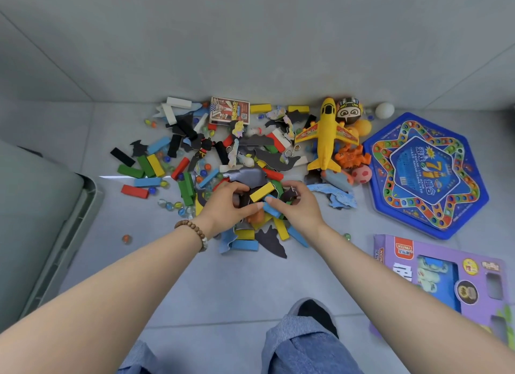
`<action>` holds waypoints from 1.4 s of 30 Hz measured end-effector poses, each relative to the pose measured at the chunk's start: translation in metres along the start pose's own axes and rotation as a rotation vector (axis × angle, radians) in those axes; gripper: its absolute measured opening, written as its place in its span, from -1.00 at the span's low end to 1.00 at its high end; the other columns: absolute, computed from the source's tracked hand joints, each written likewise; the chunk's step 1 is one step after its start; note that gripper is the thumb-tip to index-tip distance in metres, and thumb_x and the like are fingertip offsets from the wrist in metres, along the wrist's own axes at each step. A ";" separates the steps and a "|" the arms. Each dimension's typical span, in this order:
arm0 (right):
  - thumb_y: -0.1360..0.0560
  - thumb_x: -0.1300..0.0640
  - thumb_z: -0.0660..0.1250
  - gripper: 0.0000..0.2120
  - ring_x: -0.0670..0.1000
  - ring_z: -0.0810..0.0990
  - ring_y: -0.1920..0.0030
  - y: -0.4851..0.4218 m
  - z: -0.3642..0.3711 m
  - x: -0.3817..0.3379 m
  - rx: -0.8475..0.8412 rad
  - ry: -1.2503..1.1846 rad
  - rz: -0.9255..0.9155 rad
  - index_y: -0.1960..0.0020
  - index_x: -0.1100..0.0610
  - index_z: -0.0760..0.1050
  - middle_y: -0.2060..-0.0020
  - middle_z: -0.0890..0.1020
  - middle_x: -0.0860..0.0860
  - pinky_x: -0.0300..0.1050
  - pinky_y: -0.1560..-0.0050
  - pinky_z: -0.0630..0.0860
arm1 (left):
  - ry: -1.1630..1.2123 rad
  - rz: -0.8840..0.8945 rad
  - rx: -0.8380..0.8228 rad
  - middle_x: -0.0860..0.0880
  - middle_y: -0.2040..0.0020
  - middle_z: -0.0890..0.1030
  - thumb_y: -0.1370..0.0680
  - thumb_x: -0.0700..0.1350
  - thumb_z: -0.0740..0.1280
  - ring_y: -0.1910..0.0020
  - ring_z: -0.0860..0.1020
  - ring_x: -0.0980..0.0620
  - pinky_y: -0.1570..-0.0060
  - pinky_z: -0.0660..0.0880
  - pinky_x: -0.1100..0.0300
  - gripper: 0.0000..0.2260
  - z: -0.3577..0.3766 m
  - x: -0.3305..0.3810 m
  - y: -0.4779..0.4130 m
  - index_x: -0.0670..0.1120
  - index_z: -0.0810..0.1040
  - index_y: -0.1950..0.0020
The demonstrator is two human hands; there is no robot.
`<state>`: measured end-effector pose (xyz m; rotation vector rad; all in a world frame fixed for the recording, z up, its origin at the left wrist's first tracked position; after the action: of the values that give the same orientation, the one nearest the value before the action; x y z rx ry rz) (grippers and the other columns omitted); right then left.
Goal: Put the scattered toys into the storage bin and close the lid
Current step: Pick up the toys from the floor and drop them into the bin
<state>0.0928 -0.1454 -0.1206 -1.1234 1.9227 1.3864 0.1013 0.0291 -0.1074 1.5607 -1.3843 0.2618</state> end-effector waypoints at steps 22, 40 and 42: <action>-0.37 0.22 0.50 -0.51 0.01 0.60 -0.08 -0.007 0.001 0.007 -0.097 -0.296 0.131 -0.27 0.13 0.48 -0.20 0.50 0.03 -0.17 -0.02 0.60 | 0.293 -0.063 -0.024 0.03 -0.16 0.52 -0.40 -0.11 0.50 -0.15 0.51 0.02 -0.17 0.48 0.16 -0.52 0.007 -0.001 -0.002 -0.10 0.49 -0.29; -0.32 0.12 0.55 -0.63 0.04 0.60 0.01 -0.017 0.010 -0.006 0.016 -0.003 0.100 -0.08 0.15 0.56 -0.04 0.57 0.06 -0.16 0.13 0.60 | 0.035 0.080 0.203 0.05 -0.15 0.44 -0.45 -0.06 0.46 0.06 0.50 0.05 0.06 0.50 0.21 -0.63 -0.012 0.000 -0.005 -0.01 0.43 -0.20; -0.33 0.10 0.54 -0.61 0.00 0.53 -0.06 -0.016 0.008 -0.007 0.027 0.018 0.062 -0.10 0.15 0.53 -0.02 0.53 0.01 -0.17 0.06 0.53 | -0.114 0.100 0.256 0.03 -0.24 0.37 -0.48 -0.05 0.41 0.00 0.48 0.04 0.04 0.49 0.18 -0.58 -0.020 0.001 -0.007 -0.01 0.39 -0.30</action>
<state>0.1095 -0.1377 -0.1255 -1.0752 1.9988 1.3828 0.1162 0.0430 -0.1005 1.7390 -1.5687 0.4301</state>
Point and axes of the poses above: each hand's wrist, its own y-axis away from the middle knuckle, its own z-axis out of the palm, x = y × z, the point moved 3 cm from there along -y, towards the middle knuckle
